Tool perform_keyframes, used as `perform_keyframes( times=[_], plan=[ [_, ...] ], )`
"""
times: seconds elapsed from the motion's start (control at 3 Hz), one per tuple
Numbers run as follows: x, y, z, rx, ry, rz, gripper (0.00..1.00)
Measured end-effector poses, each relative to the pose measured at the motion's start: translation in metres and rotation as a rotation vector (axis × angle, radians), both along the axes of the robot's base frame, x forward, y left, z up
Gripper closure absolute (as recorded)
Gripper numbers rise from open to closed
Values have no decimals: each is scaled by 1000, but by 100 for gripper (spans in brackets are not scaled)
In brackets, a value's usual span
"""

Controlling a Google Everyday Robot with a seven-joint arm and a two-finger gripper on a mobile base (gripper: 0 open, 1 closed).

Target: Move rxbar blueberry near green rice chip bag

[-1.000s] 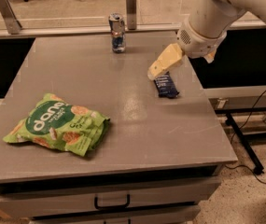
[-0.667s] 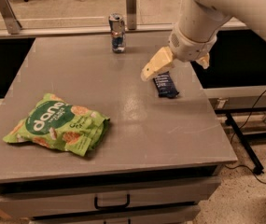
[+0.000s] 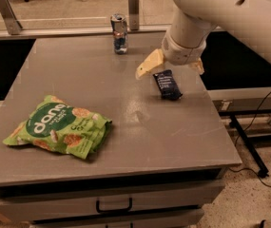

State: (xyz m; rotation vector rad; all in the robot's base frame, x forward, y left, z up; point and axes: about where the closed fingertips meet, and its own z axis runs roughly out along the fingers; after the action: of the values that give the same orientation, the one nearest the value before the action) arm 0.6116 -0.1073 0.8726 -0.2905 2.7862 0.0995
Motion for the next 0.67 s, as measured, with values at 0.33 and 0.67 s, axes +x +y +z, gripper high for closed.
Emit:
perform_keyframes(
  times=[0.33, 0.67],
  plan=[
    [1, 7, -15, -7, 10, -16, 18],
    [2, 8, -33, -6, 18, -14, 39]
  ],
)
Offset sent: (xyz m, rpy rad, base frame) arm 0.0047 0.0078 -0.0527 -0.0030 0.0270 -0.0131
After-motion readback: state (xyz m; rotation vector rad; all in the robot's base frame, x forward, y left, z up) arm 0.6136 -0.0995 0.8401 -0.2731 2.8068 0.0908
